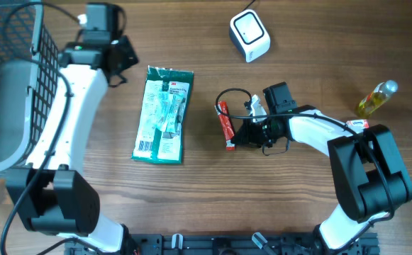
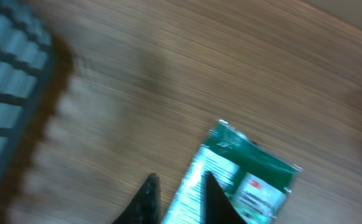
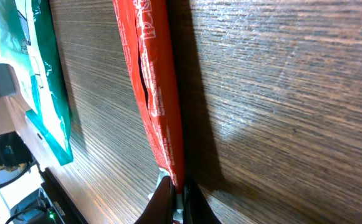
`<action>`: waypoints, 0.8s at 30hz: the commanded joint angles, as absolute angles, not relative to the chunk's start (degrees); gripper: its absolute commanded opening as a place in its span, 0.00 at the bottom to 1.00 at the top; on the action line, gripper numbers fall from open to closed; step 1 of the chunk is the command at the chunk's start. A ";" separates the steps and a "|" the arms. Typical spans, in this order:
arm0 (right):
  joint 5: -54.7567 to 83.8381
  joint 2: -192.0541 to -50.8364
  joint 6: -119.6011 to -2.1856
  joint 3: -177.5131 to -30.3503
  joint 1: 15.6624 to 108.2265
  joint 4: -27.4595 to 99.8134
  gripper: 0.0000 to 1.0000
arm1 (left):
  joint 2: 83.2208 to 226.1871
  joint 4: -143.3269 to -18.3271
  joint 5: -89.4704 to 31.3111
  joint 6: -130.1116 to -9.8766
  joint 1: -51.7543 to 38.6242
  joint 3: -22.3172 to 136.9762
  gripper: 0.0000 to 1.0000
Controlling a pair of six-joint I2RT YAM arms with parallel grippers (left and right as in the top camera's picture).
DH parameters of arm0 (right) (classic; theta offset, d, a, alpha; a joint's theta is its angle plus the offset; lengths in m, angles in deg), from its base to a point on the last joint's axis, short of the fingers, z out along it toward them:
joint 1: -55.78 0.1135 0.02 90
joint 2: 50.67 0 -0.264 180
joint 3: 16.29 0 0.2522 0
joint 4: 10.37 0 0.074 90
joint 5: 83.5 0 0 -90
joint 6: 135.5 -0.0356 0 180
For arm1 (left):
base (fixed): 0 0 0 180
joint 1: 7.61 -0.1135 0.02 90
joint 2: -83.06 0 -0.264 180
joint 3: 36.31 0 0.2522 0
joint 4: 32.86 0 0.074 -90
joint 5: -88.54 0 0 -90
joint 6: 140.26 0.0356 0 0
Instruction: Scan the item barcode
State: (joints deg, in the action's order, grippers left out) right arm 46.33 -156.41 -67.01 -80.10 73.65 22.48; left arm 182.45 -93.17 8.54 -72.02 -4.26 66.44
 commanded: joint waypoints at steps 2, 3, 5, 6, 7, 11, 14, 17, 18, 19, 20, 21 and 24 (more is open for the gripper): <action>46.57 -156.21 -66.07 -79.81 73.93 22.51 0.04 | 182.74 -95.07 9.74 -71.25 -9.31 66.33 1.00; 46.55 -156.21 -66.05 -79.81 73.93 22.48 0.04 | 182.74 -95.64 9.74 -71.25 -9.77 66.33 1.00; 46.55 -156.21 -66.03 -79.81 73.93 22.48 0.04 | 182.74 -95.74 9.76 -71.25 -10.38 66.33 1.00; 46.55 -156.21 -66.05 -79.81 73.93 22.48 0.04 | 182.74 -95.77 9.76 -71.25 -10.42 66.33 1.00; 46.57 -156.21 -66.07 -79.81 73.93 22.48 0.04 | 182.74 -95.77 9.74 -71.25 -10.47 66.33 1.00; 46.57 -156.21 -66.12 -79.81 73.93 22.51 0.04 | 182.74 -95.74 9.76 -71.25 -10.47 66.33 1.00; 46.57 -156.21 -66.10 -79.81 73.93 22.64 0.04 | 182.74 -95.74 9.76 -71.25 -10.47 66.33 1.00; 46.59 -156.21 -66.14 -79.81 73.93 22.70 0.04 | 182.74 -95.74 9.74 -71.25 -10.47 66.33 1.00; 46.57 -156.21 -66.14 -79.81 73.93 22.70 0.04 | 182.74 -95.74 9.76 -71.25 -10.47 66.33 1.00; 46.57 -156.21 -66.12 -79.81 73.93 22.68 0.04 | 182.74 -95.74 9.76 -71.25 -10.47 66.33 1.00; 46.57 -156.21 -66.12 -79.81 73.93 22.70 0.04 | 182.74 -95.74 9.76 -71.25 -10.47 66.33 1.00; 46.57 -156.21 -66.10 -79.81 73.93 22.72 0.04 | 182.74 -95.74 9.74 -71.25 -10.47 66.33 1.00; 46.57 -156.21 -66.12 -79.81 73.93 22.70 0.04 | 182.74 -95.74 9.74 -71.25 -10.47 66.33 1.00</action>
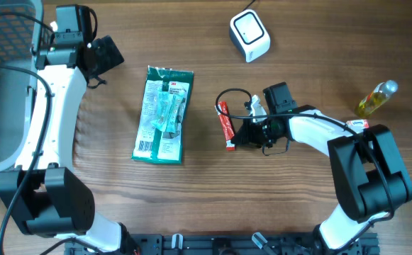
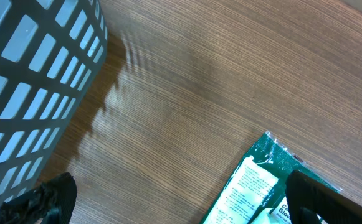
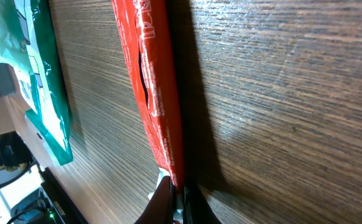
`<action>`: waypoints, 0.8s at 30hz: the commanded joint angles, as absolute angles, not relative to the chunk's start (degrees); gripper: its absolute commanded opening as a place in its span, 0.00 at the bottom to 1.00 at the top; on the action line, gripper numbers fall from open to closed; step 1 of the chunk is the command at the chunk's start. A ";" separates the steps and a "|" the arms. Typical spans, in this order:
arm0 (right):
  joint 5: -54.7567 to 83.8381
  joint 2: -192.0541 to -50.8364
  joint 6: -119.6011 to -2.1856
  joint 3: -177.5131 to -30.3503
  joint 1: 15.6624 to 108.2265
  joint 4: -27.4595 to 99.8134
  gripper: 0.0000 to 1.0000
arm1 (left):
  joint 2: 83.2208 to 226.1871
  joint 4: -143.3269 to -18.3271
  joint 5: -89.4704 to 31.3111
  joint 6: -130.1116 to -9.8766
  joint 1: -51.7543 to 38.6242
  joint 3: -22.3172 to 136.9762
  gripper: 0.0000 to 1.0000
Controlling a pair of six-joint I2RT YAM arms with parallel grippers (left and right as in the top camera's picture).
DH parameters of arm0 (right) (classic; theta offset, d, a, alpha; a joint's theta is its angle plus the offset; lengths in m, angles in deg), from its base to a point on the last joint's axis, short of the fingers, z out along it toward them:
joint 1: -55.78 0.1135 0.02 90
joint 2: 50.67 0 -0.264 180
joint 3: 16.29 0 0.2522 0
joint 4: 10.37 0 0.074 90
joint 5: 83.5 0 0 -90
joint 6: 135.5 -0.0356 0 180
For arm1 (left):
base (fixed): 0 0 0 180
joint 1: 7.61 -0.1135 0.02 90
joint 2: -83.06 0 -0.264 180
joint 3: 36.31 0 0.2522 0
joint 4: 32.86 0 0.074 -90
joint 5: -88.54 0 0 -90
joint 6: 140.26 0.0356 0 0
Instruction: Scan the item barcode
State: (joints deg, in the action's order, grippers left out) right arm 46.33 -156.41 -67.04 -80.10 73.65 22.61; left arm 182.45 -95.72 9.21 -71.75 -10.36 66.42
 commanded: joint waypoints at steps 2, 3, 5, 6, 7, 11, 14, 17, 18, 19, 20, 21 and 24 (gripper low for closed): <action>46.57 -156.21 -66.12 -79.81 73.93 22.70 0.04 | 182.74 -95.74 9.74 -71.25 -10.47 66.33 1.00; 46.57 -156.21 -66.12 -79.81 73.93 22.70 0.04 | 182.74 -95.74 9.76 -71.25 -10.47 66.33 1.00; 46.57 -156.21 -66.16 -79.81 73.93 22.70 0.04 | 182.74 -95.74 9.74 -71.25 -10.47 66.33 1.00; 46.57 -156.21 -66.40 -79.81 73.93 22.68 0.04 | 182.74 -95.74 9.76 -71.25 -10.47 66.33 1.00; 46.59 -156.21 -66.49 -79.81 73.93 22.70 0.04 | 182.74 -95.74 9.74 -71.25 -10.47 66.33 1.00; 48.71 -156.21 -66.55 -79.81 73.91 22.75 0.04 | 182.74 -95.74 9.76 -71.25 -10.47 66.33 1.00; 48.95 -156.21 -66.64 -79.81 73.93 22.44 0.04 | 182.74 -95.74 9.74 -71.25 -10.47 66.33 1.00; 48.98 -156.21 -66.71 -79.81 73.93 21.83 0.04 | 182.74 -95.74 9.74 -71.25 -10.47 66.33 1.00; 48.98 -156.21 -66.71 -79.81 73.93 21.96 0.04 | 182.74 -95.74 9.74 -71.25 -10.47 66.33 1.00; 48.98 -156.21 -66.69 -79.81 73.93 22.02 0.04 | 182.74 -95.74 9.74 -71.25 -10.47 66.33 1.00; 48.98 -156.21 -66.69 -79.81 73.93 22.00 0.04 | 182.74 -95.74 9.74 -71.25 -10.47 66.33 1.00; 48.98 -156.21 -66.69 -79.81 73.91 21.98 0.04 | 182.74 -95.74 9.74 -71.25 -10.47 66.33 1.00; 48.98 -156.21 -67.69 -79.81 73.91 21.85 0.04 | 182.74 -95.74 9.74 -71.25 -10.47 66.33 1.00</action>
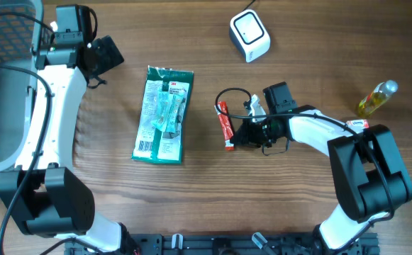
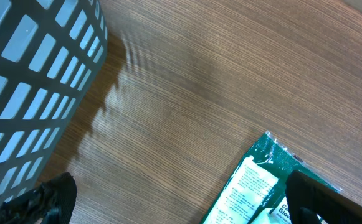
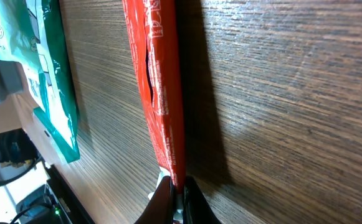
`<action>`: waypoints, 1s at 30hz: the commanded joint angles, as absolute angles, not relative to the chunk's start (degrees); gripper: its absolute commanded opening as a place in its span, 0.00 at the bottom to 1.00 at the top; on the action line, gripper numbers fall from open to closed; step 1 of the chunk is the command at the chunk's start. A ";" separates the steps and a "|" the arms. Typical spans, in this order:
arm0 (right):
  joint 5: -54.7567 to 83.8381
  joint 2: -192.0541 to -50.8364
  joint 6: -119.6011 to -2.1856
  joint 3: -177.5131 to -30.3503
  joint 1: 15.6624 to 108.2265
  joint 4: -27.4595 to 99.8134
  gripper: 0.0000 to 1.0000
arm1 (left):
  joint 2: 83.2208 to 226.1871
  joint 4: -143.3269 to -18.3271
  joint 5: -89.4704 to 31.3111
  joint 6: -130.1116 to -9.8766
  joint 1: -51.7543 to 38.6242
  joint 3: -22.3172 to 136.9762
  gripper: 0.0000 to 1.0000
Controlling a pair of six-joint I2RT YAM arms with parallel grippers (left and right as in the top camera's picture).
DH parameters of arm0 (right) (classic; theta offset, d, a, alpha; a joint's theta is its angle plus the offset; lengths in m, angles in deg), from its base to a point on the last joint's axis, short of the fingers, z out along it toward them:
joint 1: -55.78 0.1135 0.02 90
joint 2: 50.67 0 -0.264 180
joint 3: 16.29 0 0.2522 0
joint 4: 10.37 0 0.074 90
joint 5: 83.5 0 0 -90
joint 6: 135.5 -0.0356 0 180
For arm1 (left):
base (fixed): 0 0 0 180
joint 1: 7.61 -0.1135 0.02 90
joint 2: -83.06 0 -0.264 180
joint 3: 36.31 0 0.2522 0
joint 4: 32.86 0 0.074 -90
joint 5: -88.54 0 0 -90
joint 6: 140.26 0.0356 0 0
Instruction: Scan the item barcode
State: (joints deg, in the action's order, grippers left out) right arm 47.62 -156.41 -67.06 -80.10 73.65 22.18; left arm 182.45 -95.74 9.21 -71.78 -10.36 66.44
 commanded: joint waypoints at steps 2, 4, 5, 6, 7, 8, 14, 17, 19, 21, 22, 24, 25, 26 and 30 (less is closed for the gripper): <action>49.00 -156.21 -68.19 -79.81 73.91 21.89 0.04 | 182.74 -95.74 9.76 -71.25 -10.47 66.33 1.00; 49.52 -156.19 -68.19 -79.81 73.91 22.02 0.04 | 182.74 -95.74 9.74 -71.25 -10.47 66.33 1.00; 49.61 -156.19 -67.91 -79.81 73.71 22.13 0.04 | 182.74 -95.74 9.74 -71.25 -10.47 66.33 1.00; 49.61 -156.19 -67.76 -79.81 73.28 22.64 0.04 | 182.74 -95.74 9.74 -71.25 -10.47 66.33 1.00; 49.59 -156.19 -67.73 -79.81 72.84 23.01 0.04 | 182.74 -95.74 9.76 -71.25 -10.47 66.33 1.00; 49.61 -156.19 -67.49 -79.81 72.80 22.99 0.04 | 182.74 -95.74 9.74 -71.25 -10.47 66.33 1.00; 49.63 -156.19 -67.32 -79.81 72.84 22.51 0.04 | 182.74 -95.74 9.74 -71.25 -10.47 66.33 1.00; 49.65 -156.19 -67.34 -79.81 72.86 22.72 0.04 | 182.74 -95.74 9.76 -71.25 -10.47 66.33 1.00; 49.63 -156.19 -67.30 -79.81 72.86 22.72 0.05 | 182.74 -95.74 9.76 -71.25 -10.47 66.33 1.00; 49.61 -156.19 -67.34 -79.81 72.86 22.46 0.04 | 182.74 -95.74 9.74 -71.25 -10.47 66.33 1.00; 49.63 -156.19 -68.13 -79.81 72.86 22.48 0.04 | 182.74 -95.74 9.74 -71.25 -10.47 66.33 1.00; 49.63 -156.19 -69.94 -79.81 72.86 22.51 0.04 | 182.74 -95.74 9.76 -71.25 -10.47 66.33 1.00; 49.61 -156.19 -70.79 -79.81 72.86 22.51 0.04 | 182.74 -95.74 9.74 -71.25 -10.47 66.33 1.00; 49.63 -156.19 -71.14 -79.81 72.84 22.51 0.04 | 182.74 -95.74 9.74 -71.25 -10.47 66.33 1.00; 49.61 -156.19 -71.12 -79.81 72.84 22.57 0.04 | 182.74 -95.74 9.76 -71.25 -10.47 66.33 1.00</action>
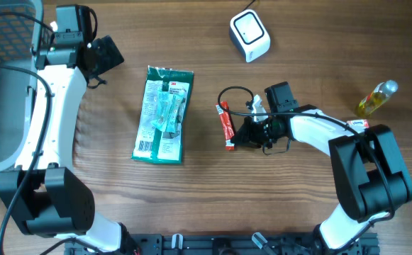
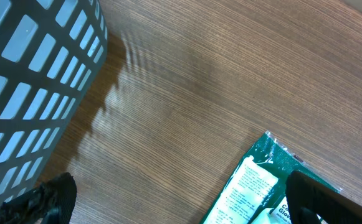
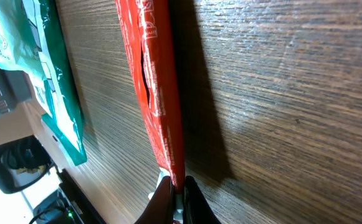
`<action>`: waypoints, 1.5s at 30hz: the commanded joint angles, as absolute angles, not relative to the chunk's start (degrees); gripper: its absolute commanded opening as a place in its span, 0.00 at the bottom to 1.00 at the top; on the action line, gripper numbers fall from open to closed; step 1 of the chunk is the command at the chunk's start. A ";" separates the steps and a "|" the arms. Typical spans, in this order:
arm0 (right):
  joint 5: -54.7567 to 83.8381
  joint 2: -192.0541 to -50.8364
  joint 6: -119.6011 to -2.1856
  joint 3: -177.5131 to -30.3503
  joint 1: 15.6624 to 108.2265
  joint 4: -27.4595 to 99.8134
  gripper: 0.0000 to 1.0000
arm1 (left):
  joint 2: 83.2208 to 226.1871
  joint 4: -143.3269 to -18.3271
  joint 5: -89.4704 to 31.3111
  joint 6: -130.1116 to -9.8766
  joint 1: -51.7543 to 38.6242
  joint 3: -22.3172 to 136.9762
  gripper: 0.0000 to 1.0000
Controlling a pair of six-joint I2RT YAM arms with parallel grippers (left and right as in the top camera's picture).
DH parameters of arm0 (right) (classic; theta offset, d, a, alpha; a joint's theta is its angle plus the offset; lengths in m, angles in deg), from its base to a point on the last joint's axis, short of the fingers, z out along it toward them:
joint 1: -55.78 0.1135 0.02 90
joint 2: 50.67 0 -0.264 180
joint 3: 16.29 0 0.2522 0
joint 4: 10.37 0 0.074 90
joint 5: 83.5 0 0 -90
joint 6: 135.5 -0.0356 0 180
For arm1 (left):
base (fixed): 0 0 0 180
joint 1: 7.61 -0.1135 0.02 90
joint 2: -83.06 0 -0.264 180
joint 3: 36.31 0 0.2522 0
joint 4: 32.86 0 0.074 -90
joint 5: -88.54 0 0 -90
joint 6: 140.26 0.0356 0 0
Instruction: Scan the item barcode
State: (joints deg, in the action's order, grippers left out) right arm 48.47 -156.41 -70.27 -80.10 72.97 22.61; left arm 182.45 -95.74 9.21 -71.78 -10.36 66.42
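Note:
A long red packet [image 1: 226, 125] lies at mid table, its near end pinched in my right gripper [image 3: 177, 185], which is shut on it; the packet [image 3: 156, 87] runs away up the right wrist view, on edge above the wood. A white barcode scanner [image 1: 249, 33] stands at the back. A green glove packet [image 1: 164, 115] lies flat to the left of the red one, its corner [image 2: 261, 180] showing in the left wrist view. My left gripper [image 2: 181, 202] is open over bare wood, between the basket and the green packet, holding nothing.
A wire basket [image 1: 3, 85] stands at the left edge, its wall [image 2: 31, 81] close to my left gripper. A small yellow bottle [image 1: 376, 98] lies at the far right. A black cable [image 1: 230, 92] loops near the red packet.
The right gripper, still shut on the red packet, has shifted very slightly; the packet's angle in the wrist view changed a little. The left arm has not moved.
At first my left gripper was shut near the green packet's top, moving. Then it was open farther left beside the basket and has stayed there. My right gripper has held the red packet's end throughout, with only small shifts.

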 commanded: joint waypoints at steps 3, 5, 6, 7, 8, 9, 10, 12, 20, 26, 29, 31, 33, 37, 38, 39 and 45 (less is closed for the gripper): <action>49.61 -156.19 -71.25 -79.81 72.86 22.64 0.04 | 182.74 -95.74 9.76 -71.25 -10.47 66.33 1.00; 49.63 -156.19 -71.71 -79.81 72.84 22.64 0.04 | 182.74 -95.74 9.74 -71.25 -10.47 66.33 1.00; 49.63 -156.19 -72.72 -79.81 72.84 22.55 0.04 | 182.74 -95.74 9.74 -71.25 -10.47 66.33 1.00; 49.68 -156.19 -73.05 -79.81 72.84 22.55 0.04 | 182.74 -95.74 9.76 -71.25 -10.47 66.33 1.00; 49.68 -156.19 -73.50 -79.81 72.84 22.57 0.04 | 182.74 -95.74 9.74 -71.25 -10.47 66.33 1.00; 49.70 -156.19 -74.23 -79.81 72.84 22.57 0.04 | 182.74 -95.74 9.74 -71.25 -10.47 66.33 1.00; 50.46 -156.19 -74.23 -79.81 72.84 22.51 0.04 | 182.74 -95.74 9.76 -71.25 -10.47 66.33 1.00; 53.19 -156.19 -75.32 -79.81 72.80 22.27 0.04 | 182.74 -95.74 9.74 -71.25 -10.47 66.33 1.00; 54.11 -156.19 -76.28 -79.81 72.80 21.02 0.04 | 182.74 -95.74 9.74 -71.25 -10.47 66.33 1.00; 52.41 -156.19 -75.01 -79.81 72.80 20.45 0.04 | 182.74 -95.74 9.74 -71.25 -10.47 66.33 1.00; 52.41 -156.19 -74.99 -79.81 72.80 20.32 0.04 | 182.74 -95.74 9.74 -71.25 -10.47 66.33 1.00; 52.41 -156.19 -75.03 -79.81 72.80 20.32 0.04 | 182.74 -95.74 9.74 -71.25 -10.47 66.33 1.00; 52.41 -156.19 -75.06 -79.81 72.80 20.21 0.04 | 182.74 -95.74 9.74 -71.25 -10.47 66.33 1.00; 52.43 -156.19 -75.03 -79.81 72.80 20.21 0.04 | 182.74 -95.74 9.74 -71.25 -10.47 66.33 1.00; 52.43 -156.19 -75.03 -79.81 72.80 20.32 0.04 | 182.74 -95.74 9.76 -71.25 -10.47 66.33 1.00; 52.43 -156.19 -75.03 -79.81 72.80 20.54 0.04 | 182.74 -95.74 9.76 -71.25 -10.47 66.33 1.00; 52.45 -156.19 -75.03 -79.81 72.80 20.78 0.04 | 182.74 -95.74 9.74 -71.25 -10.47 66.33 1.00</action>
State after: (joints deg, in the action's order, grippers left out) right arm 52.74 -156.41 -75.84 -80.10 72.97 20.69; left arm 182.45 -95.74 9.21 -71.78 -10.36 66.44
